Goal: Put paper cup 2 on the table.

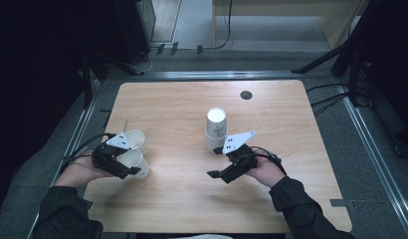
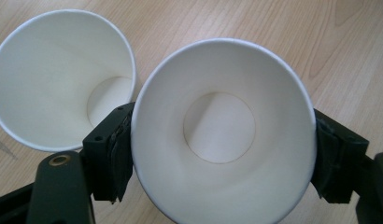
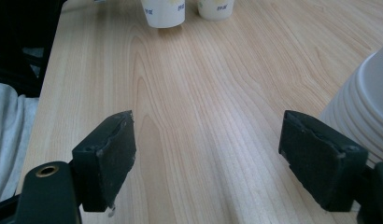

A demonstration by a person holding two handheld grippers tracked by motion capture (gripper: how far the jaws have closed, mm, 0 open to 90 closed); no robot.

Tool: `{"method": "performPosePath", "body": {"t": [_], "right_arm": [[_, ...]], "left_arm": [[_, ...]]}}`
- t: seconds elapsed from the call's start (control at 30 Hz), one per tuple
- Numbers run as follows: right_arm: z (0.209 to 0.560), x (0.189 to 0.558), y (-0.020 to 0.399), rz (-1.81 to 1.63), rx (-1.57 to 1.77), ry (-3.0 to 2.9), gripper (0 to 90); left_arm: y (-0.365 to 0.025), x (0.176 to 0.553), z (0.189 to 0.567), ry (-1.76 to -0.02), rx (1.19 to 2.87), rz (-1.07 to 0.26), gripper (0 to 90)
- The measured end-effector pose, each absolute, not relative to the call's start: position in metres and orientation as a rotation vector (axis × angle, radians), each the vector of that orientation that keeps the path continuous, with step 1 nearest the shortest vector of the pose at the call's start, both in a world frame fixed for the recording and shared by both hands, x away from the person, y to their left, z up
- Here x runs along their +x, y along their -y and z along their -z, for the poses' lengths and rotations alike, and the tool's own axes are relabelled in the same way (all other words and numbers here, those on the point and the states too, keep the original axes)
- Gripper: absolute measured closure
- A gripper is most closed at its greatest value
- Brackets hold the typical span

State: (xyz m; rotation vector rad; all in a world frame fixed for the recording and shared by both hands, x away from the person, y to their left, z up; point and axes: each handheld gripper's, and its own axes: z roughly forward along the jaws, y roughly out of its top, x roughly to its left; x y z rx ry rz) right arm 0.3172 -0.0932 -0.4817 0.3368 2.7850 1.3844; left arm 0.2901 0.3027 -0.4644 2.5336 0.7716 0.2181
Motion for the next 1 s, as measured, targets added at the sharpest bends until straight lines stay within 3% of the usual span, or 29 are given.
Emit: {"method": "performPosePath", "body": {"t": [1.0], "right_arm": [[0.482, 0.317, 0.093, -1.378, 0.327, -2.784, 19.2]], "left_arm": [[-0.302, 0.290, 0.475, -0.771, 2.562, -0.151, 18.4]]}}
